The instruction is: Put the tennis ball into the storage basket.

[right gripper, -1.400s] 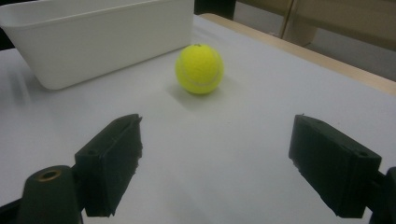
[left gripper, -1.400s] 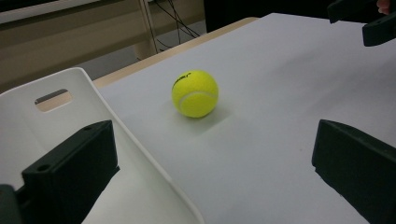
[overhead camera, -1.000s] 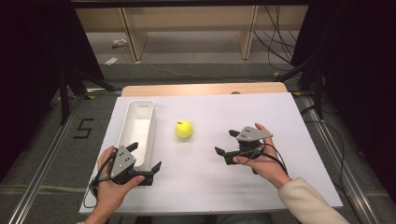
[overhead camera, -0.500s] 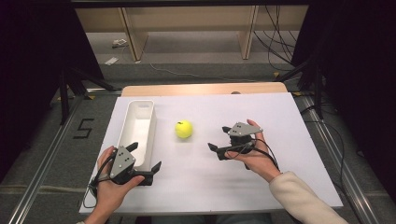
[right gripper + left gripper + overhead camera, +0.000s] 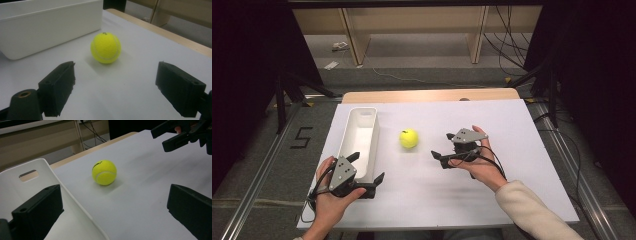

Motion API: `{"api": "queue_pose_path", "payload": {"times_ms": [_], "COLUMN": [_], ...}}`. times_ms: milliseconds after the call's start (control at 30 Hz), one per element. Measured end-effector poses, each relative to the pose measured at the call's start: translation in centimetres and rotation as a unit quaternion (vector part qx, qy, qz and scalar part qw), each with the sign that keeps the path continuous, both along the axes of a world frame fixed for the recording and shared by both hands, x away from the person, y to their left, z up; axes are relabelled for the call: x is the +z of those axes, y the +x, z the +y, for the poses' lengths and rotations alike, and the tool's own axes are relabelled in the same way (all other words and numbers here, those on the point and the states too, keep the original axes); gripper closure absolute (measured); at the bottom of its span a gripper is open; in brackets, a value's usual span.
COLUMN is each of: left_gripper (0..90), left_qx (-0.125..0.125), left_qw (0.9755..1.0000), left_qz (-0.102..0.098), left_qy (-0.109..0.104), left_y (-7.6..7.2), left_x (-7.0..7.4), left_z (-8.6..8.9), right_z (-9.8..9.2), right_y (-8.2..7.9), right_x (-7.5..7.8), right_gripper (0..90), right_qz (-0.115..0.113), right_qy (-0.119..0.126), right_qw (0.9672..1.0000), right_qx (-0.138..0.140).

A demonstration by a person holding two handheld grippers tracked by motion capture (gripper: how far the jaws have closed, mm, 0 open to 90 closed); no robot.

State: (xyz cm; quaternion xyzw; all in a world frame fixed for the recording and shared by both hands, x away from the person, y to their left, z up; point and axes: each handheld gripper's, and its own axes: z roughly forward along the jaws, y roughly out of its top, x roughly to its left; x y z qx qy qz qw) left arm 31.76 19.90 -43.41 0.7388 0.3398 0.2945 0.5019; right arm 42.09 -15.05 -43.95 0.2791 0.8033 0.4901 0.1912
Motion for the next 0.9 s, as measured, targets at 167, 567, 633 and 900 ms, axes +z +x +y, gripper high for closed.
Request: {"api": "queue_pose_path", "payload": {"times_ms": [167, 567, 633, 900], "left_gripper": [0.0, 0.0, 0.0, 0.0], "left_qx": [0.001, -0.004, -0.006, -0.018], "left_qw": [1.0, 0.9999, 0.9999, 0.9998], "left_qz": [-0.005, -0.009, -0.01, -0.011], "left_qy": [-0.001, -0.006, -0.006, -0.006], "left_y": [0.4, 0.6, 0.5, 0.6], "left_x": [0.0, -0.1, 0.0, 0.0], "left_z": [0.2, 0.1, -0.1, -0.9], "right_z": [0.3, 1.1, 1.4, 2.1], "right_y": [0.2, 0.7, 0.8, 1.1], "right_x": [0.0, -0.1, -0.1, -0.1], "right_gripper": [16.6, 16.6, 16.6, 16.6], "right_qz": [0.0, 0.0, 0.002, 0.001], "right_qy": [0.0, 0.0, 0.001, 0.003], "right_qw": [1.0, 1.0, 1.0, 1.0], "right_qx": [0.0, 0.001, 0.001, 0.002]}}
